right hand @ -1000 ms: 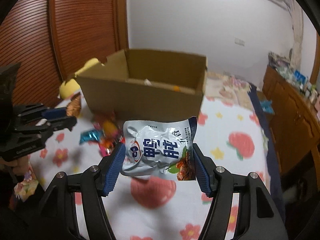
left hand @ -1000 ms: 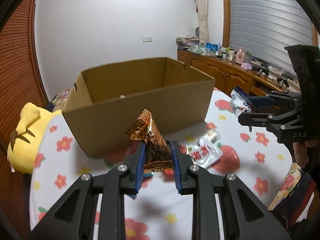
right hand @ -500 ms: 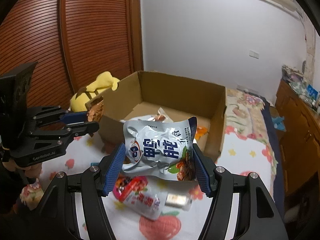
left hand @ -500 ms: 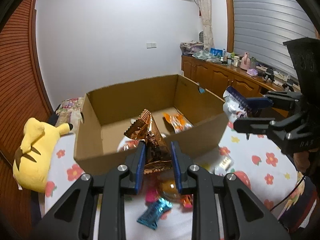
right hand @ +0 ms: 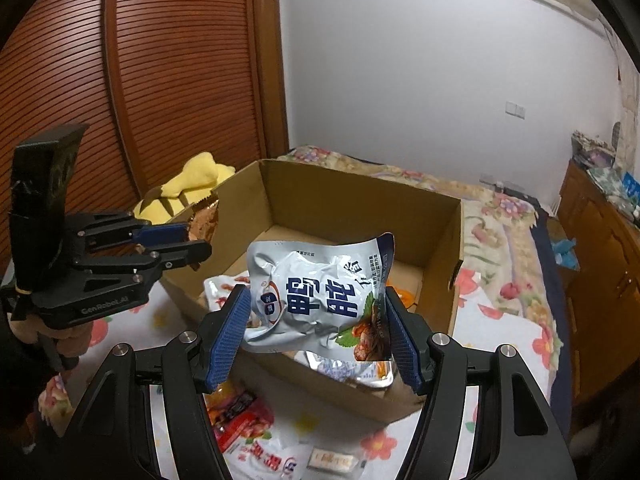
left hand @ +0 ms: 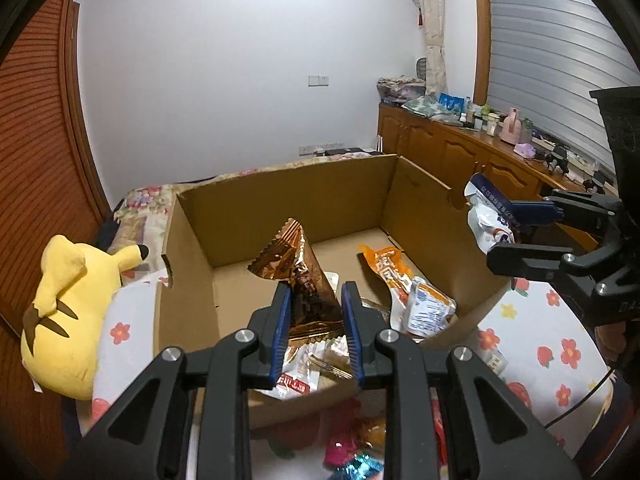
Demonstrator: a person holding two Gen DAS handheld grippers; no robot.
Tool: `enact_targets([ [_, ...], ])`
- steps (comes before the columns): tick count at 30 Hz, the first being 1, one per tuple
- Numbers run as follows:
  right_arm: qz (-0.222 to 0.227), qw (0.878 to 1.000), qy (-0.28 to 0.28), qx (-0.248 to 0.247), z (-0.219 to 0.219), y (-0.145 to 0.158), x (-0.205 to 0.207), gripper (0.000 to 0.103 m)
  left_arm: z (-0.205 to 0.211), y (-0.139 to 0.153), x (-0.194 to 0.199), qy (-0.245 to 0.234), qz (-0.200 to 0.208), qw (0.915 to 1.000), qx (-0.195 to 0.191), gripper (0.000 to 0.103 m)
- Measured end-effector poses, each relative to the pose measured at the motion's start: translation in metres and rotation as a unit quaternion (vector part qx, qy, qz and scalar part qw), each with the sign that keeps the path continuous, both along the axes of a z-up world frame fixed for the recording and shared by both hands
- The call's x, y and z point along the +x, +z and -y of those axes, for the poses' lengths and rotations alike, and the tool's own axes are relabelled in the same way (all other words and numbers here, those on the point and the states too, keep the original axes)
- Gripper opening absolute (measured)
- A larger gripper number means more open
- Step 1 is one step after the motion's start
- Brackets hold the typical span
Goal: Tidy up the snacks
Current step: 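Carry both snacks over the box and open both tools to drop them, then move left tool to blue candy while right tool approaches pink-topped egg packet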
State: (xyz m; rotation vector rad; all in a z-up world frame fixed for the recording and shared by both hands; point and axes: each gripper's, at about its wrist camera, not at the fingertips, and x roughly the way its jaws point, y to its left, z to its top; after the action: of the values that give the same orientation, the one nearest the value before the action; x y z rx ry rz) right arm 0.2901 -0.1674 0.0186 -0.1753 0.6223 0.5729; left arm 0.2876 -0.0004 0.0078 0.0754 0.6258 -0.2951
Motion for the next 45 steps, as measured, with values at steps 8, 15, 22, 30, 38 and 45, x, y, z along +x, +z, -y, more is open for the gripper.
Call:
enact_targets([
  [8,-0.019,1.000,-0.004,-0.002,-0.006,-0.013,0.020,0.067,-0.003,-0.010,0.015,0.005,-0.008,1.0000,0.001,0.028],
  [15,-0.039,0.999,-0.004,-0.011,-0.015,-0.020,0.037,0.067,-0.013,-0.010,0.020,0.014,-0.010,0.9998,-0.007,0.033],
  [22,-0.075,0.997,-0.001,-0.008,-0.026,-0.021,0.063,0.068,-0.020,-0.006,0.014,0.016,-0.003,0.9998,-0.011,0.039],
  [30,-0.094,0.995,-0.009,-0.019,-0.033,-0.030,0.075,0.073,-0.029,-0.007,0.000,0.021,0.002,0.9997,-0.010,0.039],
  [38,-0.095,0.994,-0.031,-0.031,-0.034,-0.037,0.076,0.076,-0.032,-0.007,-0.012,0.017,0.002,0.9997,-0.015,0.039],
  [45,-0.088,0.994,-0.049,-0.031,-0.028,-0.034,0.074,0.086,-0.025,-0.011,-0.026,0.010,0.001,0.9999,-0.004,0.039],
])
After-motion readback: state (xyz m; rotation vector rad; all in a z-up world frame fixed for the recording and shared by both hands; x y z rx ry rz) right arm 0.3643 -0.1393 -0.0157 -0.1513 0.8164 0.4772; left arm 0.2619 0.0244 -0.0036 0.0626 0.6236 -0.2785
